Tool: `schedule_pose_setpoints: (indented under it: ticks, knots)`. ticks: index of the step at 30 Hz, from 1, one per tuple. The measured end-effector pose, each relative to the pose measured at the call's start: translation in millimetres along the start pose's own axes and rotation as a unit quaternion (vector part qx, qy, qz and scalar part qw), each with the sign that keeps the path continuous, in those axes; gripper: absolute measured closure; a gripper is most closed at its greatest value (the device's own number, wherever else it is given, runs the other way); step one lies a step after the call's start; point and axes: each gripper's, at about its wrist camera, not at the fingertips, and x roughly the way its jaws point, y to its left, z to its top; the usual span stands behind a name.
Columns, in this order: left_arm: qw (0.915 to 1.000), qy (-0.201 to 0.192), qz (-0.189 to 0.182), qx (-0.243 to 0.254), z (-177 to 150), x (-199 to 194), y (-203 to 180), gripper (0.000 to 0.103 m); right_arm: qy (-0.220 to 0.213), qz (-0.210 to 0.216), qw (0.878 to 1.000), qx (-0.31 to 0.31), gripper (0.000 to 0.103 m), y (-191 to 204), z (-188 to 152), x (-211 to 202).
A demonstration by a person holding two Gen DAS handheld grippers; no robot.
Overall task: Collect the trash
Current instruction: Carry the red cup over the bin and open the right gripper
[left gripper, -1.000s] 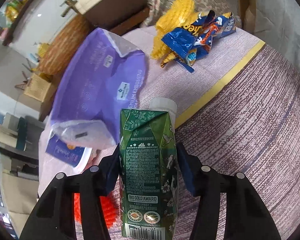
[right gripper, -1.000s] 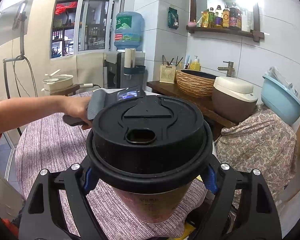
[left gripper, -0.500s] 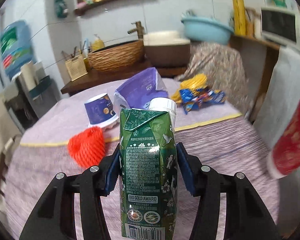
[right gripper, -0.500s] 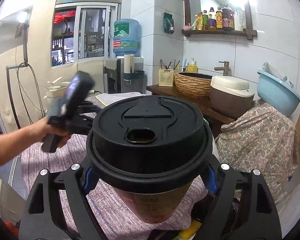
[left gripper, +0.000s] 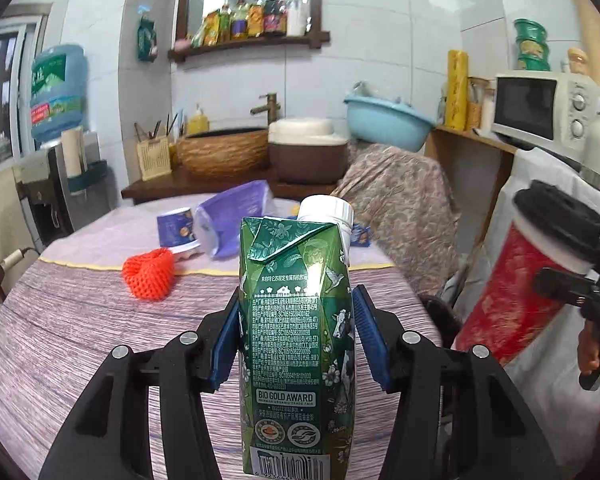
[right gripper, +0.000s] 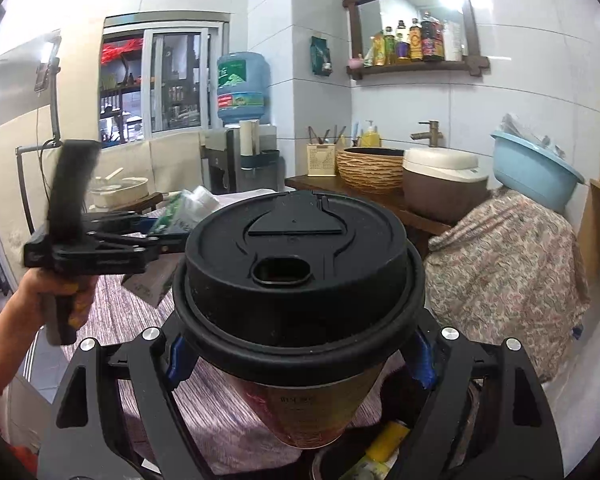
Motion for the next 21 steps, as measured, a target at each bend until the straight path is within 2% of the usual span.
schedule_pose_setpoints:
  ticks: [7, 10, 13, 18, 21]
  knots:
    - [0.9984, -0.016, -0.052, -0.013, -2, -2, -48, 0.050, 0.010, -0.044, 0.998, 0.036, 0.022, -28, -27, -23]
    - [0.9967, -0.015, -0.079, -0.013, -3, 4, -69, 0.050, 0.019, -0.085, 0.995, 0.053, 0.022, -47, -41, -32]
    - [0.9950, -0.008, -0.099, -0.008, -7, 15, -90, 0.050, 0.032, -0.108, 0.991, 0.074, 0.022, -66, -55, -32]
    - [0.9927, 0.009, -0.120, 0.005, -19, 34, -117, 0.050, 0.075, -0.146, 0.981, 0.100, 0.022, -98, -86, -8]
    - [0.9894, 0.027, -0.142, -0.002, -25, 48, -127, 0.050, 0.100, -0.151, 0.977, 0.109, 0.022, -114, -103, 17]
